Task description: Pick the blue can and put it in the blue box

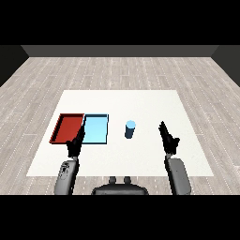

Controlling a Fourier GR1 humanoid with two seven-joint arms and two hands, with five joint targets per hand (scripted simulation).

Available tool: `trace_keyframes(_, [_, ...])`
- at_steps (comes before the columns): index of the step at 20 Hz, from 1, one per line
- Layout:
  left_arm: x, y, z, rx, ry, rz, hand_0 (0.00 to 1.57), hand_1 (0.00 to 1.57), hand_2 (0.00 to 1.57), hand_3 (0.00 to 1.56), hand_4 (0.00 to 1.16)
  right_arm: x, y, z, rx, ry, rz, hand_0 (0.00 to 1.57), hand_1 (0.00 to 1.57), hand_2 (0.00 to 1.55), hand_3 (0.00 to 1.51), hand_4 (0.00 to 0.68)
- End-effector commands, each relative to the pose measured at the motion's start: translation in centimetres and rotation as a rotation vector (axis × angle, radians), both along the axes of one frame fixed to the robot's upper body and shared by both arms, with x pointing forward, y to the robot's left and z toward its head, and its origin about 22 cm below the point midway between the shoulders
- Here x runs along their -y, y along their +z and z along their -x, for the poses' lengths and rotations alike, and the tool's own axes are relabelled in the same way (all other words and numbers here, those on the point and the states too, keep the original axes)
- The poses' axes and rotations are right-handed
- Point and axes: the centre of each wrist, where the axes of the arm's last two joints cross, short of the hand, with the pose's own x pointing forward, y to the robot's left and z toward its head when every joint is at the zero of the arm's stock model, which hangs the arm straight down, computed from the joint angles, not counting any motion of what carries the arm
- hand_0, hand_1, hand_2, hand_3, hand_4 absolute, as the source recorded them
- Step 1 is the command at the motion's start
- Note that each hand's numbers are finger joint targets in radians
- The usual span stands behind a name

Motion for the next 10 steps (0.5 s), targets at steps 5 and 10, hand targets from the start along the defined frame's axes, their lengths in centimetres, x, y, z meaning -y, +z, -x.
trace_keyframes(5, [-1.2,2.5,-1.3,0.082,0.001,-0.006,0.00,0.00,0.00,0.00,0.00,-1.9,0.8,-5.4,0.027,0.026,-0.006,0.00,0.00,0.00,0.00,0.000])
trace_keyframes(10, [-0.1,5.0,-1.5,0.495,-0.055,0.112,0.00,0.00,0.00,0.00,0.00,-2.8,1.8,-5.9,0.250,0.161,-0.218,0.00,0.00,0.00,0.00,0.000])
